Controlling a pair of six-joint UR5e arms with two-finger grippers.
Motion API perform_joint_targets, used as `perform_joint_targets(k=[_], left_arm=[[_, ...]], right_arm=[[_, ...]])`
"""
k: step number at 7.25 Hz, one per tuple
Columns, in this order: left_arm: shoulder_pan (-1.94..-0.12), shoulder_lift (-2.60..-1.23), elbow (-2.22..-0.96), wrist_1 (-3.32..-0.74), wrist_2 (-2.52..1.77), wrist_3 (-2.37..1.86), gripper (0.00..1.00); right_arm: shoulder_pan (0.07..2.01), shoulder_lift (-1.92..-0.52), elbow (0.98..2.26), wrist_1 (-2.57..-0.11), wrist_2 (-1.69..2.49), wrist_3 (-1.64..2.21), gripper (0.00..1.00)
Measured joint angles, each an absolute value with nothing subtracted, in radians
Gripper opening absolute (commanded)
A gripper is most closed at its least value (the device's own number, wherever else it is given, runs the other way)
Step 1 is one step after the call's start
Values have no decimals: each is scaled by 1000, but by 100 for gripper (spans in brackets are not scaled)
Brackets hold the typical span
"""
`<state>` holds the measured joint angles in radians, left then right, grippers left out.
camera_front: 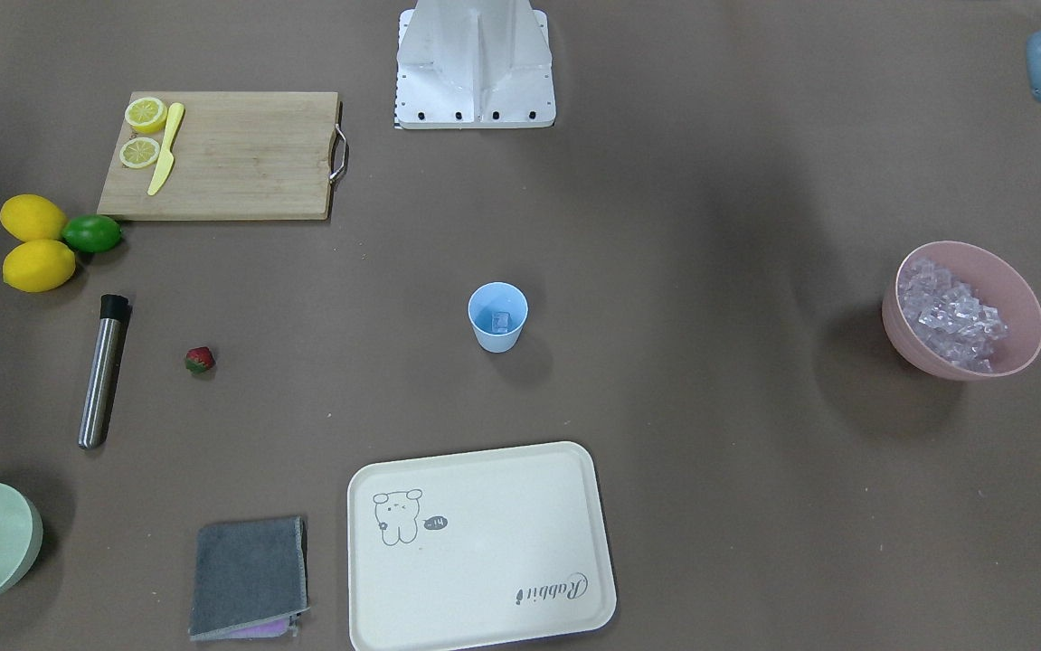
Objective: Mash ice and strawberries in cup
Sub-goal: 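Move the left gripper back over the pink ice bowl, then lower the left gripper into the bowl and grasp another ice cube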
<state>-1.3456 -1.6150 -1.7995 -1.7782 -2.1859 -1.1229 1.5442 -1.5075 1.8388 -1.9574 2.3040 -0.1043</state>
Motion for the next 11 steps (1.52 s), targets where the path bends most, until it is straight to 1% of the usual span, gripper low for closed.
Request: perform_joint_targets(k=[2,5,7,9,11], left_arm=[[-1340,-1622,-1792,-1782,-2187,-1281,97],[-1299,-1684,-1696,-1782,-2191,-1372,97],[-1281,-1665,-1679,-1796,-2193,-1423,97],[-1245,-1616,-1657,-1903,-2194,-1503,96],[-1214,-1600,-1620,-1968,-2194,-1556,96]], right_arm=[[1545,-1506,1844,-1957,2307,-104,100],[1547,-1495,1855,-1965,2308,-102,100],[1546,-1499,1848,-1966,2309,-101,100],[1546,-1500,1845,-1967,2307,-101,100],[1545,-1499,1843,-1968,2307,-101,100]])
